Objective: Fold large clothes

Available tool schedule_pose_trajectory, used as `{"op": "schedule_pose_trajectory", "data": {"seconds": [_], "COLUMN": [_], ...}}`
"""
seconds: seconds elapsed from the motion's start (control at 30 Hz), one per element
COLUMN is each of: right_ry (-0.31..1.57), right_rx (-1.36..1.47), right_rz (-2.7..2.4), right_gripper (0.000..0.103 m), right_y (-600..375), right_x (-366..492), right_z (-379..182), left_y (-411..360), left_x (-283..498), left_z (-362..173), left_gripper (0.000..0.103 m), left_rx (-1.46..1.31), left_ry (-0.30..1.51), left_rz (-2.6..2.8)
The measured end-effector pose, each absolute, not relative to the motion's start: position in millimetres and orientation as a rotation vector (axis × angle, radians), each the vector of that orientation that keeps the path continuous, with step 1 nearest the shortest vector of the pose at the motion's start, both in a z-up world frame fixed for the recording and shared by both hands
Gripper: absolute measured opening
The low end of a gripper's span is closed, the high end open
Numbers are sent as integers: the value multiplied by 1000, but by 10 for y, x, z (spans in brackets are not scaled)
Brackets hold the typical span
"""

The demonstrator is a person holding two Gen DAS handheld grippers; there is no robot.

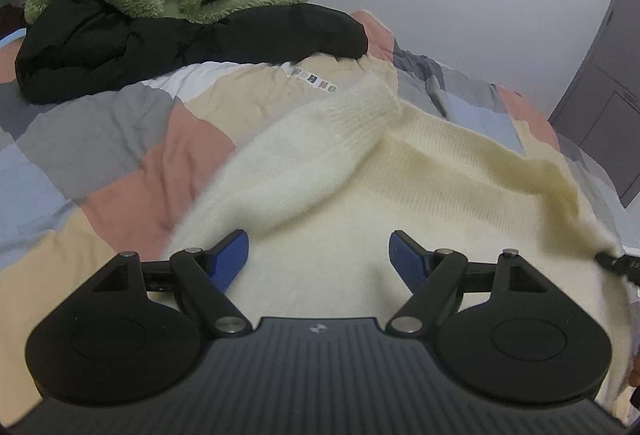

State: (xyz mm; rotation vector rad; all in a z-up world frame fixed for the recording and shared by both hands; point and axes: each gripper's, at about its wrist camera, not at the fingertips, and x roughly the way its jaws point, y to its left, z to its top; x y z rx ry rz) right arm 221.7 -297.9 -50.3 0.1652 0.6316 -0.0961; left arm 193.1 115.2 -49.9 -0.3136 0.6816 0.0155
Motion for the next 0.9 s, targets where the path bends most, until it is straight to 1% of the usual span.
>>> {"op": "schedule_pose_trajectory", "data": {"seconds": [0.17, 0.37, 0.43, 0.5, 0.53, 0.7, 0.9], "right_ry": [715, 695, 695, 691, 686, 656, 583], "right_rx": [267, 327, 337, 383, 422, 514, 468], "right_rz": [-117, -92, -76, -51, -32, 21, 112], "right_gripper": [13, 17, 25, 50, 53, 53, 53], "right_y": [-3089, -3087, -3067, -3079, -3098, -3107, -2969], "right_x": [2312, 2079, 1967, 1859, 1785, 1429, 1295], "right_z": [-749, -628, -580, -549, -538, -458, -273], "left_y": [1146, 1200, 1200, 1188, 1179, 1142, 1038], "left_x": [1905, 1714, 1617, 1525, 1474, 1201, 1067], "left_z": [-519, -445, -420, -401, -395, -387, -376], "left_gripper": [81, 81, 81, 81, 81, 81, 81], "left_rx": [-306, -337, -353, -374, -388, -451, -393], "left_ry": [695, 706, 703, 703, 704, 700, 689], "left_rz": [5, -35, -49, -66, -74, -103, -79]}}
